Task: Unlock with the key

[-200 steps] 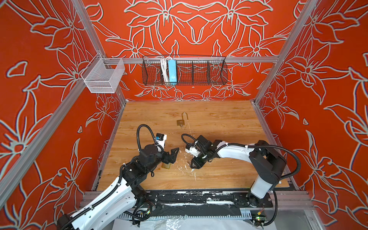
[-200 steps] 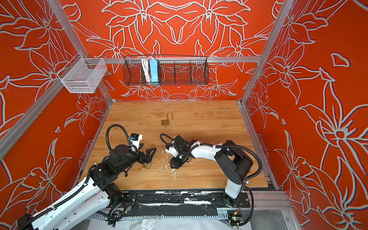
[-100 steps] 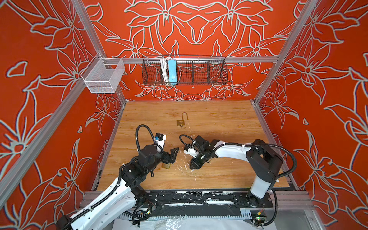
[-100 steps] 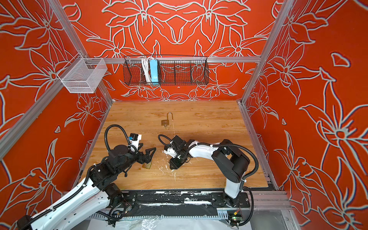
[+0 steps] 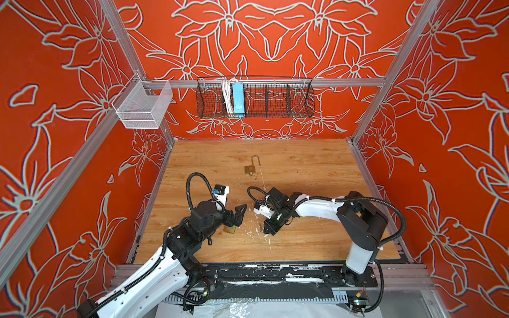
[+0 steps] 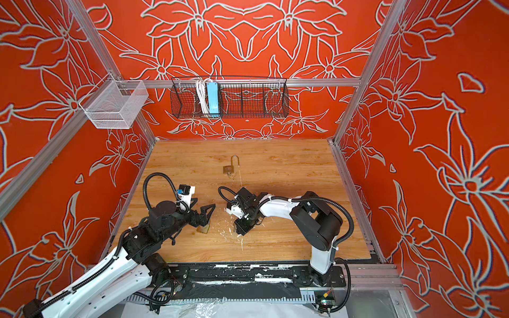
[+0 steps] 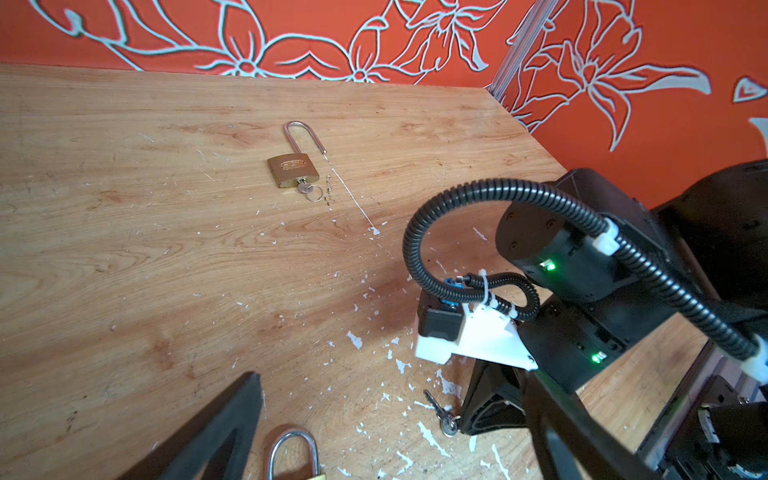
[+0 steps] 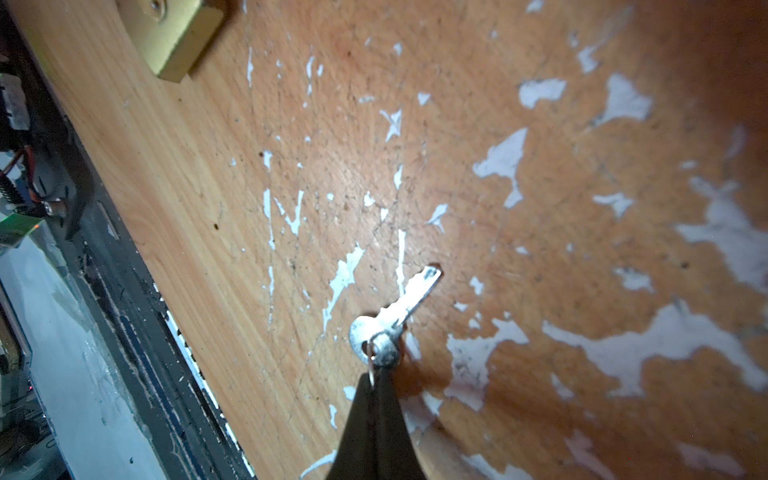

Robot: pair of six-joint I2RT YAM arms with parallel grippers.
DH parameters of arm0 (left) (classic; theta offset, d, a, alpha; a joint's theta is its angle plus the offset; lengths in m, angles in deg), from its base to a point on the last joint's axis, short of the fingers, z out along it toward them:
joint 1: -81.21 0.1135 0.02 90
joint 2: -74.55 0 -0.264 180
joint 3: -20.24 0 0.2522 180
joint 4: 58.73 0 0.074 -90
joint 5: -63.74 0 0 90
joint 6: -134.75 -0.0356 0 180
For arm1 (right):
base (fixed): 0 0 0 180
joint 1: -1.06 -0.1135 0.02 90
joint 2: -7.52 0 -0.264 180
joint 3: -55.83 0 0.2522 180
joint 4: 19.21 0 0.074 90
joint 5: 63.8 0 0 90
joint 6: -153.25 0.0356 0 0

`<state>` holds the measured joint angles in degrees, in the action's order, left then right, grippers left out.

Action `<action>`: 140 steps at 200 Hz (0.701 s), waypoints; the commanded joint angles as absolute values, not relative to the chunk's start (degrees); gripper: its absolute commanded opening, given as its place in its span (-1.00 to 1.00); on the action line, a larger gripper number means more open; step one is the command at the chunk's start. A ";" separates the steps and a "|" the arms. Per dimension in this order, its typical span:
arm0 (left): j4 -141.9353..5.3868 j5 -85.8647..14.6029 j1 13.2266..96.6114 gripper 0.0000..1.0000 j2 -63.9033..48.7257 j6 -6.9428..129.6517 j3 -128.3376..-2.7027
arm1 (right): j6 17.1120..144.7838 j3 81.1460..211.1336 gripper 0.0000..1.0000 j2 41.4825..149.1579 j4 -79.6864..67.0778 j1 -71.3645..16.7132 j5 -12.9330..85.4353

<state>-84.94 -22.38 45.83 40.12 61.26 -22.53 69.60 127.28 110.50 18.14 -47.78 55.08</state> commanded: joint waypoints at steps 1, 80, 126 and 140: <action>-84.65 -21.31 45.35 0.95 41.56 61.26 -21.43 | 68.30 123.64 -1.00 110.77 19.52 -47.20 50.81; -82.47 -22.73 45.35 0.95 43.70 60.25 -19.71 | 68.08 120.01 -1.00 100.04 16.14 -44.05 49.10; -75.88 -25.53 45.35 1.00 39.59 56.76 -17.66 | 70.32 124.48 -1.00 94.36 17.68 -43.15 48.23; -72.43 -25.78 45.35 0.95 38.89 55.48 -16.33 | 70.40 127.79 -1.00 93.93 20.54 -43.13 47.67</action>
